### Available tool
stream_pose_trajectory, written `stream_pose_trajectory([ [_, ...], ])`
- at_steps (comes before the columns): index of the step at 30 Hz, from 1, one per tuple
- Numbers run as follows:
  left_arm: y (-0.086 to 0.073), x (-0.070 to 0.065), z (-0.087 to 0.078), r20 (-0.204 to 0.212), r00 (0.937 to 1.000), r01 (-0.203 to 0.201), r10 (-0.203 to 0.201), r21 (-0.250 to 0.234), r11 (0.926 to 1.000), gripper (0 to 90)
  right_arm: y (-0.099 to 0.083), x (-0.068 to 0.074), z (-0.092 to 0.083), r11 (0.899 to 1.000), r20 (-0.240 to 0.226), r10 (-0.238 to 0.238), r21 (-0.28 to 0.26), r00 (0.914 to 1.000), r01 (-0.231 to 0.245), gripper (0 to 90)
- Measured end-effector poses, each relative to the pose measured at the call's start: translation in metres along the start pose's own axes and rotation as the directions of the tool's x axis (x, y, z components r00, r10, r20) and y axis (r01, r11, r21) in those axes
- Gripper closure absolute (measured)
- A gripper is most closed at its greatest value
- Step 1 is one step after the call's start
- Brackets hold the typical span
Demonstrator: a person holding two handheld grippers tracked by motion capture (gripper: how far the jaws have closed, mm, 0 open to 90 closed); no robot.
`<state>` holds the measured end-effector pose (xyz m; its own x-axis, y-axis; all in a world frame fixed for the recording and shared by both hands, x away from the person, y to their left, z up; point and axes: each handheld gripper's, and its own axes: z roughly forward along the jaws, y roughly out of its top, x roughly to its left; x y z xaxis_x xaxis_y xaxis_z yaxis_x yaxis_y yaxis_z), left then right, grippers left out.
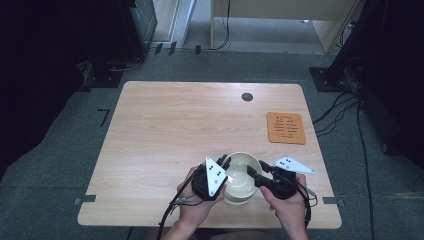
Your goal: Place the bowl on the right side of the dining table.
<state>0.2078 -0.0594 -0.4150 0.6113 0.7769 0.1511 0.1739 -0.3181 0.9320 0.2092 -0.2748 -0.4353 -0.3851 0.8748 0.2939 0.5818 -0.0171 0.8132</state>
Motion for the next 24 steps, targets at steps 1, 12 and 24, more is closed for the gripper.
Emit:
stream_pose_trajectory([
  [1,0.0004,-0.0003,-0.0007,-0.001,1.0000,-0.003,0.003,-0.003,1.0000,84.0,-0.0002,0.0013,0.0010,1.000,-0.005,0.001,0.000,1.0000,-0.001,54.5],
  [12,0.0007,-0.0049,-0.0056,-0.025,0.9988,-0.043,0.042,-0.045,0.9981,84.0,-0.0027,0.0016,0.0029,0.998,-0.009,0.053,-0.031,0.9985,-0.053,84.0],
  [24,0.0019,0.0031,-0.0085,0.046,0.9984,0.033,-0.031,-0.057,0.9978,76.1,-0.0017,0.0046,-0.0055,0.993,0.049,0.029,-0.112,0.9984,-0.024,83.7],
])
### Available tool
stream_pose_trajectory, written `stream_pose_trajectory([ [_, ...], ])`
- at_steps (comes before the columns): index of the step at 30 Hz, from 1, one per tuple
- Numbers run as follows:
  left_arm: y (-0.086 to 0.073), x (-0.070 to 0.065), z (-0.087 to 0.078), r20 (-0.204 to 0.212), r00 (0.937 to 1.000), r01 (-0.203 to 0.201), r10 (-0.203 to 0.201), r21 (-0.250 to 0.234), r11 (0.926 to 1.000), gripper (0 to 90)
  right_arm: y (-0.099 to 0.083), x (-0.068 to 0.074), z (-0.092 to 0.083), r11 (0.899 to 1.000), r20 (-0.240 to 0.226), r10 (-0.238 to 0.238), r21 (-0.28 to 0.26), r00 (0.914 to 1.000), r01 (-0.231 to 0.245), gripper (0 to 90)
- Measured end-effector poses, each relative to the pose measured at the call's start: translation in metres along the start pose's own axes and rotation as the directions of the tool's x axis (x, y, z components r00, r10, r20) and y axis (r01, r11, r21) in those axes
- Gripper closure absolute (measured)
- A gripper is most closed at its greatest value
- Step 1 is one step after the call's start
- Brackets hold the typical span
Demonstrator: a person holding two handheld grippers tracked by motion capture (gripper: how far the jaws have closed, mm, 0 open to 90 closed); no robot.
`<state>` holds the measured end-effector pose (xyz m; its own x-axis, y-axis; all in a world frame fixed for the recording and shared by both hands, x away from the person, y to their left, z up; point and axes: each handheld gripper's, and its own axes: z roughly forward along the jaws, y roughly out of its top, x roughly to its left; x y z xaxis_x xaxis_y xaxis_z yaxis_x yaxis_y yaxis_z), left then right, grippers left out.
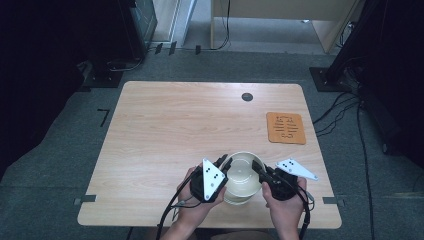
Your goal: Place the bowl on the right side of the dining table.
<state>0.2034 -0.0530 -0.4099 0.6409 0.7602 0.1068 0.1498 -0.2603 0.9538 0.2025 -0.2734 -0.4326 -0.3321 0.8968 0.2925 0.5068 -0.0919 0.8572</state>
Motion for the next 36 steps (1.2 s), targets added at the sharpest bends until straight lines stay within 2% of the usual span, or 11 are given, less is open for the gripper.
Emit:
stream_pose_trajectory([
  [1,0.000,0.000,-0.001,0.017,0.9998,0.008,-0.008,0.005,1.0000,66.7,0.001,-0.001,-0.002,1.000,0.005,0.005,-0.018,1.0000,-0.005,83.7],
  [2,0.000,0.000,-0.001,0.017,0.9998,0.008,-0.008,0.005,1.0000,61.8,0.001,-0.001,-0.002,1.000,0.005,0.005,-0.018,1.0000,-0.005,83.7],
  [3,0.000,0.000,-0.001,0.034,0.9993,0.015,-0.015,0.013,0.9998,61.8,0.001,-0.001,-0.003,1.000,0.006,0.004,-0.026,1.0000,-0.004,83.7],
  [4,0.000,0.001,-0.001,0.052,0.9984,0.023,-0.024,0.021,0.9995,48.3,0.003,-0.002,-0.006,0.999,0.009,0.003,-0.044,1.0000,-0.002,83.7],
  [8,0.001,0.002,-0.002,0.075,0.9964,0.036,-0.039,0.043,0.9984,20.2,0.004,-0.002,-0.009,0.998,0.032,-0.003,-0.062,0.9995,0.005,83.6],
  [9,0.001,0.002,-0.002,0.075,0.9964,0.036,-0.039,0.043,0.9984,15.1,0.004,-0.002,-0.009,0.998,0.032,-0.003,-0.062,0.9995,0.005,83.6],
  [10,0.001,0.003,-0.003,0.073,0.9964,0.041,-0.044,0.047,0.9981,15.1,0.004,-0.003,-0.009,0.998,0.038,-0.005,-0.066,0.9993,0.007,83.6],
  [12,0.002,0.004,-0.004,0.081,0.9955,0.044,-0.048,0.048,0.9979,2.6,0.004,-0.004,-0.010,0.997,0.054,-0.003,-0.075,0.9986,0.007,83.6],
  [14,0.003,0.008,-0.007,0.098,0.9933,0.056,-0.060,0.042,0.9975,0.0,0.004,-0.005,-0.011,0.997,0.061,-0.004,-0.083,0.9981,0.009,83.6],
  [18,0.004,0.011,-0.011,0.094,0.9934,0.063,-0.066,0.029,0.9976,0.0,0.005,-0.006,-0.013,0.995,0.074,-0.003,-0.095,0.9973,0.010,83.6],
  [36,-0.010,0.044,-0.028,0.029,0.9957,0.087,-0.088,0.021,0.9959,0.0,0.008,-0.020,-0.023,0.990,0.139,0.021,-0.138,0.9901,-0.002,83.5],
])
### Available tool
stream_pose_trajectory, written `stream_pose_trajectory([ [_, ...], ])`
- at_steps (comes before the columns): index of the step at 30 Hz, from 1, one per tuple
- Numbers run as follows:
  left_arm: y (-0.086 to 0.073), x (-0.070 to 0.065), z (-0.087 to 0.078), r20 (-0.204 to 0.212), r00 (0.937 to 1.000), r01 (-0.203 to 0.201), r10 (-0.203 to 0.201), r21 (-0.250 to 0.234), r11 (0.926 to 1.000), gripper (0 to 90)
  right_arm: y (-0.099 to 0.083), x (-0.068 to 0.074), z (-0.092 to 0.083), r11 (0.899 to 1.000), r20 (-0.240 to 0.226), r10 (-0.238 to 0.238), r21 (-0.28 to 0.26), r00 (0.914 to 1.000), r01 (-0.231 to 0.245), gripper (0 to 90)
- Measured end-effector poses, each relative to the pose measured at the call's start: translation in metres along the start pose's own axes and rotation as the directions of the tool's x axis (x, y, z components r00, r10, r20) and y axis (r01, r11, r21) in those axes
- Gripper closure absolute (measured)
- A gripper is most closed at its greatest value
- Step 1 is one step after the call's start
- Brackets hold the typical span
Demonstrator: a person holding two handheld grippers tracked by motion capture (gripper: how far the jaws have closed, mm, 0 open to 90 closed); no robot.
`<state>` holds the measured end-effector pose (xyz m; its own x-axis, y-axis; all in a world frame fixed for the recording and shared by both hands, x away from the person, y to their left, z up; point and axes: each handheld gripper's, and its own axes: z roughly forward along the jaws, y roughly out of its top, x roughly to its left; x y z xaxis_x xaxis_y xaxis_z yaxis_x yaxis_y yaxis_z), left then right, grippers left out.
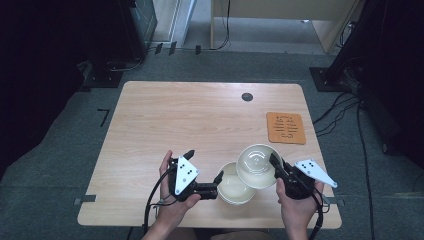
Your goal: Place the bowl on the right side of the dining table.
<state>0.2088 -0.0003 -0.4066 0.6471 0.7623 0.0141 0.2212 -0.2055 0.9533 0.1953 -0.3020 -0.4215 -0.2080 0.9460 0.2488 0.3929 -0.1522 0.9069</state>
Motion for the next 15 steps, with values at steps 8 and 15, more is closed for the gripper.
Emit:
stream_pose_trajectory([
  [8,-0.011,0.015,-0.009,-0.017,0.9997,0.018,-0.018,0.014,0.9997,0.0,0.001,-0.004,-0.002,1.000,0.014,0.000,-0.007,0.9999,0.000,83.4],
  [15,-0.021,0.033,-0.021,-0.046,0.9977,0.051,-0.049,0.031,0.9982,0.0,0.002,-0.008,-0.003,1.000,0.015,0.009,-0.004,0.9998,-0.009,83.3],
])
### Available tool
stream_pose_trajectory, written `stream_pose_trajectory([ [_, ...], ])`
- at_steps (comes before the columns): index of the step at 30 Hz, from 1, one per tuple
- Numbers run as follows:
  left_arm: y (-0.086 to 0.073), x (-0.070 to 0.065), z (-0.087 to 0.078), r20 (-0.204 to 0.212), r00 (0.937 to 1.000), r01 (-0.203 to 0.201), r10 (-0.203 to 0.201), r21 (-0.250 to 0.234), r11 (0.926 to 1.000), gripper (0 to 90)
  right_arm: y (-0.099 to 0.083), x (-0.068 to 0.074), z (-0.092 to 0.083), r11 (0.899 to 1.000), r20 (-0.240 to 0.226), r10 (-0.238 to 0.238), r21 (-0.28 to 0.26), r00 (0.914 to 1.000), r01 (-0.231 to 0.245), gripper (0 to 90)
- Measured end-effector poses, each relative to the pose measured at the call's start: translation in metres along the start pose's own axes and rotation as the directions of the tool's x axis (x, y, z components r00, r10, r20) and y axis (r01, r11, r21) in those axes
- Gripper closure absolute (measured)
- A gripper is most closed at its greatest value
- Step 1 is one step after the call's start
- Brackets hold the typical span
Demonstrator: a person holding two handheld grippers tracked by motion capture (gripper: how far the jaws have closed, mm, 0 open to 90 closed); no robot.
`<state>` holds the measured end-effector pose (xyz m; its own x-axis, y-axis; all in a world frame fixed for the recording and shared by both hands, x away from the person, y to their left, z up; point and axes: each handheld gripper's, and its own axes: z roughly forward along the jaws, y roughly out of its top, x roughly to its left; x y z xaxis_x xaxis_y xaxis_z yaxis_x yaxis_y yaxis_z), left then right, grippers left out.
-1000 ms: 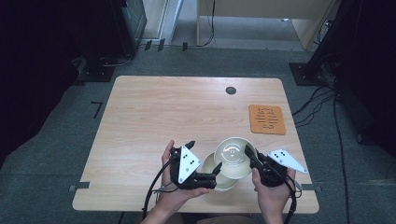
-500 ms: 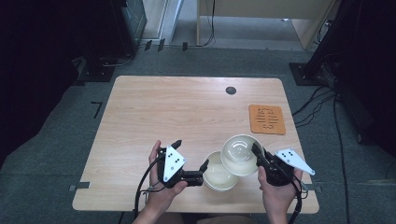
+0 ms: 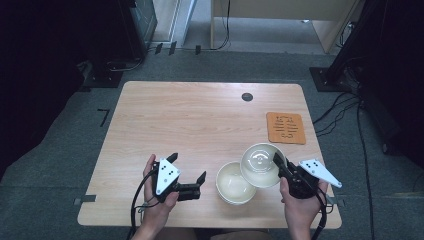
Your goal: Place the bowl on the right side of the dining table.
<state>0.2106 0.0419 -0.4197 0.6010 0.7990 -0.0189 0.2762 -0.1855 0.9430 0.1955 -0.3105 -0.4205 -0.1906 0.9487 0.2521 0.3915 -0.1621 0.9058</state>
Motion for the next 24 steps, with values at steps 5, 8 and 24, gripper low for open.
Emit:
stream_pose_trajectory([
  [5,-0.012,0.016,-0.009,-0.035,0.9991,0.025,-0.025,0.008,0.9996,0.0,0.000,0.000,0.000,1.000,0.002,-0.002,0.004,1.0000,0.002,83.3],
  [8,-0.021,0.028,-0.016,-0.060,0.9973,0.043,-0.042,0.019,0.9989,0.0,0.000,0.000,0.000,1.000,0.005,-0.002,0.010,1.0000,0.002,83.2],
  [24,-0.056,0.069,-0.035,-0.171,0.9820,0.091,-0.081,0.056,0.9943,0.0,0.000,-0.008,0.001,1.000,0.027,0.007,0.019,0.9996,-0.007,83.0],
])
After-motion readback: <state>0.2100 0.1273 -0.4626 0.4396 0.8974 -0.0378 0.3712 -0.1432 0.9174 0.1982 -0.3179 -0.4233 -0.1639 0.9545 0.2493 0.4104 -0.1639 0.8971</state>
